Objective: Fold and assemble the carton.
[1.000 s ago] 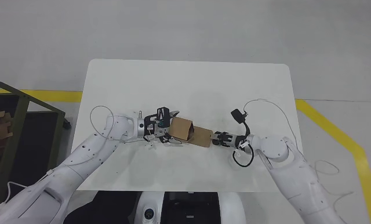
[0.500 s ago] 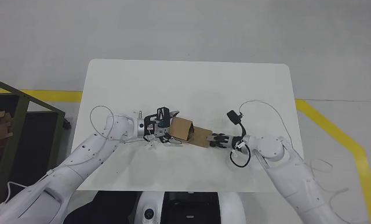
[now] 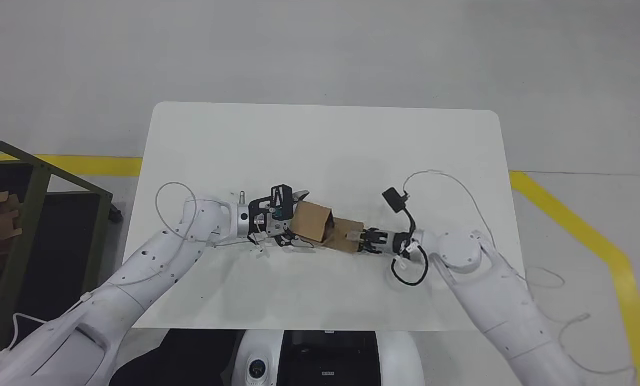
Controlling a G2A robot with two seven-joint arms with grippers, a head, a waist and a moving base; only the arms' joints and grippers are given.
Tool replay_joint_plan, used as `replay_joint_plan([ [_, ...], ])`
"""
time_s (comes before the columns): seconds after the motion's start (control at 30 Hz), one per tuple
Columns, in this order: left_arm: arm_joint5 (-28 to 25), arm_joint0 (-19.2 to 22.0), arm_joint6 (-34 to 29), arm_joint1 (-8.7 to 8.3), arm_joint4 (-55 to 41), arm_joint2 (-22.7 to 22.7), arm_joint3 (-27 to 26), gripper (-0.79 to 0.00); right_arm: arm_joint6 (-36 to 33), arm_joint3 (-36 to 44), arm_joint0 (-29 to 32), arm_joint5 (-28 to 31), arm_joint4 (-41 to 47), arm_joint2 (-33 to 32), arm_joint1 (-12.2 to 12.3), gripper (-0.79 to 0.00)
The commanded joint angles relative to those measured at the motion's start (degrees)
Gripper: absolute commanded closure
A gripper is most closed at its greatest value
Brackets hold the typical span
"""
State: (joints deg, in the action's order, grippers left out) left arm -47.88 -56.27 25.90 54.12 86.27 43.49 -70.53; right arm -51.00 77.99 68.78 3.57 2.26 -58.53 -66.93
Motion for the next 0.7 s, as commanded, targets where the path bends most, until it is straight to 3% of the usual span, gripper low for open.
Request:
replay_joint_plan([
  [0.0,0.0,0.0,0.0,0.0,0.0,0.0,0.0,-0.785,0.0,0.4,-0.1,0.7,0.5,0.0,0.0,-0.175],
  [0.5,0.0,0.0,0.0,0.0,0.0,0.0,0.0,-0.785,-0.5,6.3,-1.4,-1.5,-0.9,1.1,0.0,-0.179],
  [0.67,0.0,0.0,0.0,0.0,0.0,0.0,0.0,-0.785,-0.4,6.5,-2.4,-1.4,-0.6,2.1,-0.3,-0.215],
])
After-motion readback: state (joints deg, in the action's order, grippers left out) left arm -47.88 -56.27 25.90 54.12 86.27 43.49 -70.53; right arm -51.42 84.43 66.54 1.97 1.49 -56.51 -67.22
